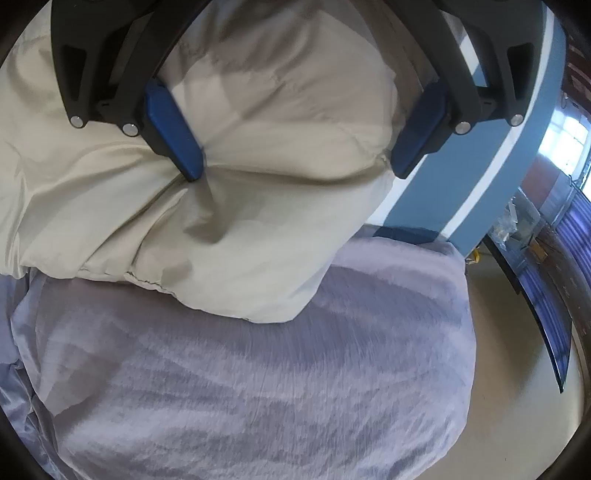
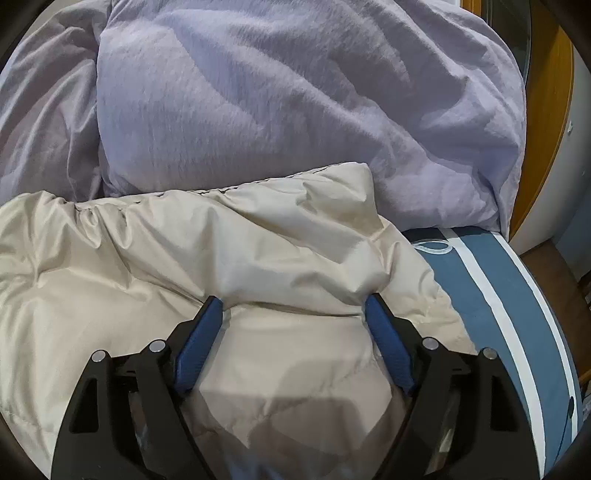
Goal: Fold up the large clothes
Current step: 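Move both tools back from the folded jacket toward its side, then grasp the jacket's folded side edge with the left gripper while the right gripper grasps it too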
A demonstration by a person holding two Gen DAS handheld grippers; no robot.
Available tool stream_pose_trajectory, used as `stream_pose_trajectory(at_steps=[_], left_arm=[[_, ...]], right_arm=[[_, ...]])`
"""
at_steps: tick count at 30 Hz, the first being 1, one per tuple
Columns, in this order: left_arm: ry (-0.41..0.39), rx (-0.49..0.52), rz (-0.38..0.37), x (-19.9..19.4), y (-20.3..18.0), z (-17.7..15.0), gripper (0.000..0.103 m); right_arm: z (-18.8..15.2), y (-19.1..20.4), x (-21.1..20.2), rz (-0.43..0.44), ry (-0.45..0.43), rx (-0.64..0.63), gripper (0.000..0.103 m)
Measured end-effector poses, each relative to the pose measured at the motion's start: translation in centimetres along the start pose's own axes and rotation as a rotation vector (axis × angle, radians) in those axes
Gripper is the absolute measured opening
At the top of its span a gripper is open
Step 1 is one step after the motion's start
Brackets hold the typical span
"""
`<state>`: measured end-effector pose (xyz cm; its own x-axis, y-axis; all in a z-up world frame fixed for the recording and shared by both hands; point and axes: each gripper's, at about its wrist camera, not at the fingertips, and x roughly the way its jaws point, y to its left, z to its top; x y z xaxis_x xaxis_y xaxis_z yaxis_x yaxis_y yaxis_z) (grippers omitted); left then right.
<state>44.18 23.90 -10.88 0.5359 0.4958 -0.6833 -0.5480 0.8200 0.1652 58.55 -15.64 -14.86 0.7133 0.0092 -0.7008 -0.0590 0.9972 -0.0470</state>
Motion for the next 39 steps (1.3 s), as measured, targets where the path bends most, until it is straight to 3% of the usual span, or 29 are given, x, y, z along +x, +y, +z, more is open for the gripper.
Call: stream_pose_trajectory(at_steps=[13, 21, 29, 39], left_arm=[[0.0, -0.035, -0.028, 1.1, 1.1, -0.2, 0.101], [-0.005, -0.052, -0.099, -4.5, 4.8, -1.5, 0.1], [0.072, -0.107, -0.095, -5.9, 9.4, -4.4, 0.1], [0.173, -0.198, -0.217, -4.7, 8.7, -6.8, 0.099]], right_arm=[[0.2, -0.2, 0.7, 0.014, 0.017, 0.017, 0.083], [-0.1, -4.4, -4.3, 0.1, 0.016, 0.156, 0.082], [-2.5, -9.2, -6.9, 0.11, 0.091, 0.288, 0.082], [-6.4, -12.1, -5.1, 0.288, 0.218, 0.476, 0.081]])
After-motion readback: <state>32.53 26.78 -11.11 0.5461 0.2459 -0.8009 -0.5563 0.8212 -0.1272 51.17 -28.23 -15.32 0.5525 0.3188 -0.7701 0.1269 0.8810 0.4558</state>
